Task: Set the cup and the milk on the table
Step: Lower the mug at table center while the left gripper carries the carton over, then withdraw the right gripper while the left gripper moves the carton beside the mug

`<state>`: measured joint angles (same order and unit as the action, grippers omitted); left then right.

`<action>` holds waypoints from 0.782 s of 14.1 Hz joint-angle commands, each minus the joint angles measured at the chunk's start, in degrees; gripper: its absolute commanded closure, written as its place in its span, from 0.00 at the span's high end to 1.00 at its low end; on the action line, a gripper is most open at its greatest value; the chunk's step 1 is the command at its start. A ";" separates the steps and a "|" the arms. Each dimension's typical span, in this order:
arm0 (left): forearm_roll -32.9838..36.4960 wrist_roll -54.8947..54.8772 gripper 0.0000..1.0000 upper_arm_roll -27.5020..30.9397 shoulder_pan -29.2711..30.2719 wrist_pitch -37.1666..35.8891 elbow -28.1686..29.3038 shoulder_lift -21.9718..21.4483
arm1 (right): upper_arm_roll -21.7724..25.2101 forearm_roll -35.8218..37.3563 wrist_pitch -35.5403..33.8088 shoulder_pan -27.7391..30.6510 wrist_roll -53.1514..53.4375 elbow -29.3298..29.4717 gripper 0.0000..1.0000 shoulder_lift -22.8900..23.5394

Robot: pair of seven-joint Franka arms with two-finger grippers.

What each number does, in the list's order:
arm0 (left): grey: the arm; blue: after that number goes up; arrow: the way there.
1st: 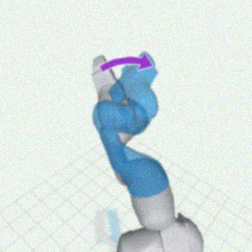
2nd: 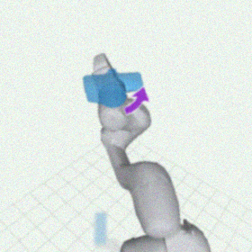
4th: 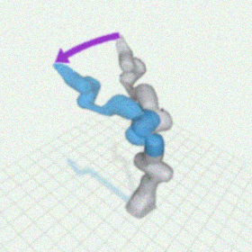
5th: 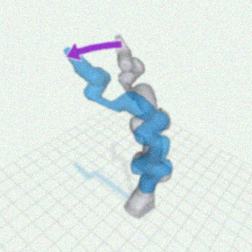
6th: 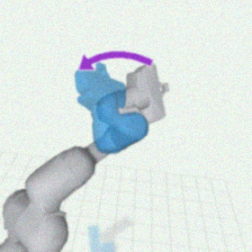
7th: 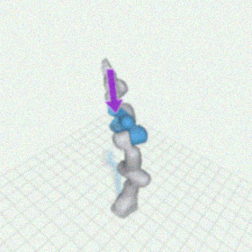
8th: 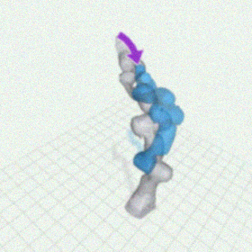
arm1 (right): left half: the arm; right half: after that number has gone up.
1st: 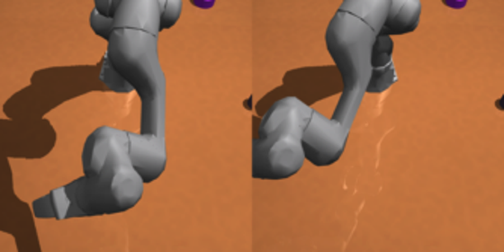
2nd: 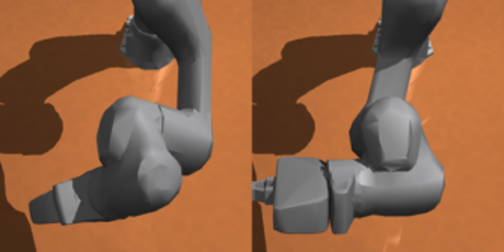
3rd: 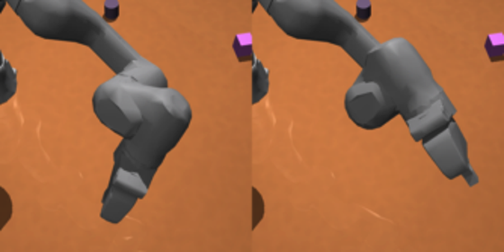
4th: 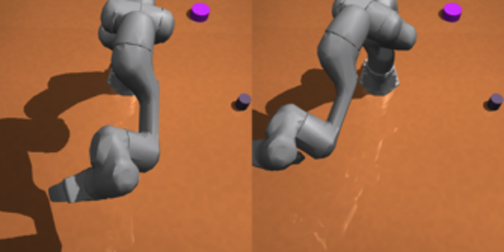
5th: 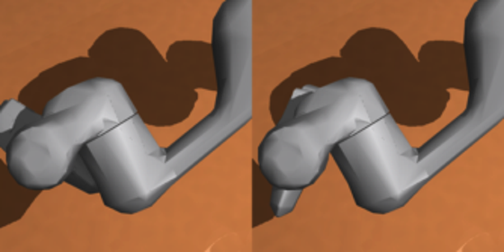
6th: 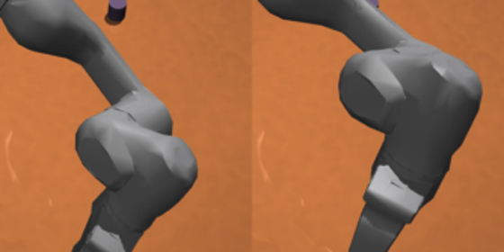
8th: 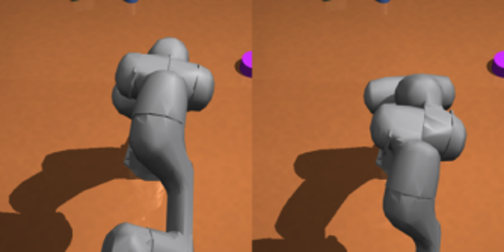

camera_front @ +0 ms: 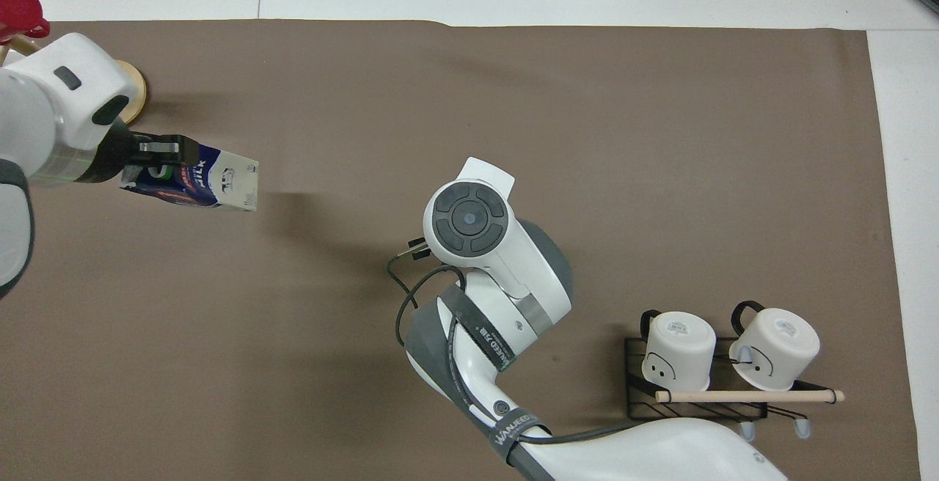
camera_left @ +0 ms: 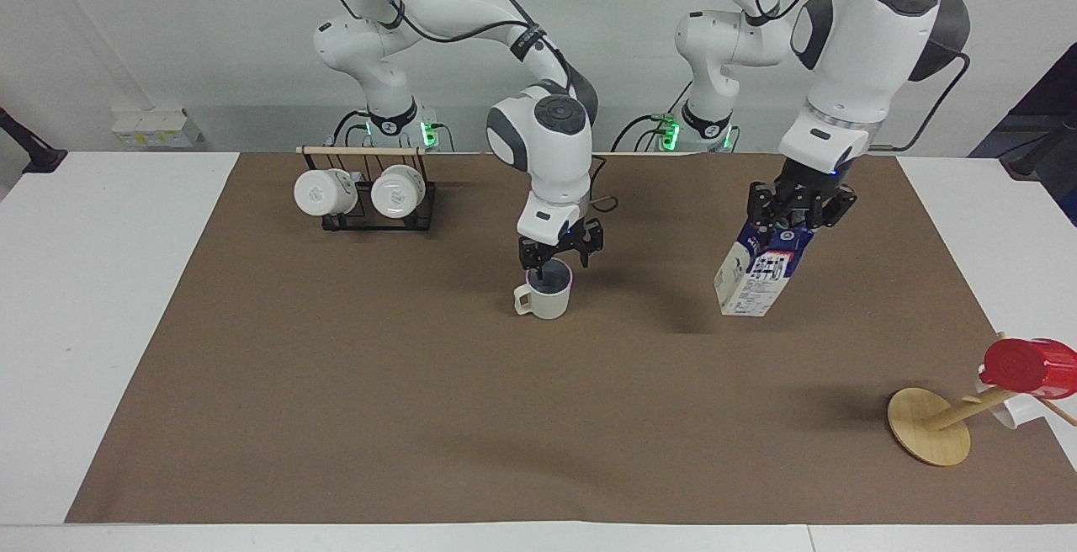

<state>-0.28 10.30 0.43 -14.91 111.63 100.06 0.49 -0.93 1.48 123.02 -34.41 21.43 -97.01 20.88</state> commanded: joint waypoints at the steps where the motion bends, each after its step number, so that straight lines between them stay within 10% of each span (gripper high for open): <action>1: -1.65 2.96 0.21 0.80 -3.54 -0.27 -1.18 0.48 | -0.39 -0.78 -4.70 3.11 0.80 -0.73 1.00 -5.57; 11: -2.53 14.82 0.20 0.62 -12.95 3.94 -1.71 3.29 | -0.04 -0.69 -15.27 20.07 -2.36 -0.64 1.00 -15.78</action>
<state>-2.13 22.85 0.08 -25.87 113.66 99.18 1.88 -0.54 1.47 108.57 -17.44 20.42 -96.79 6.88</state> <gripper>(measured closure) 0.533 0.000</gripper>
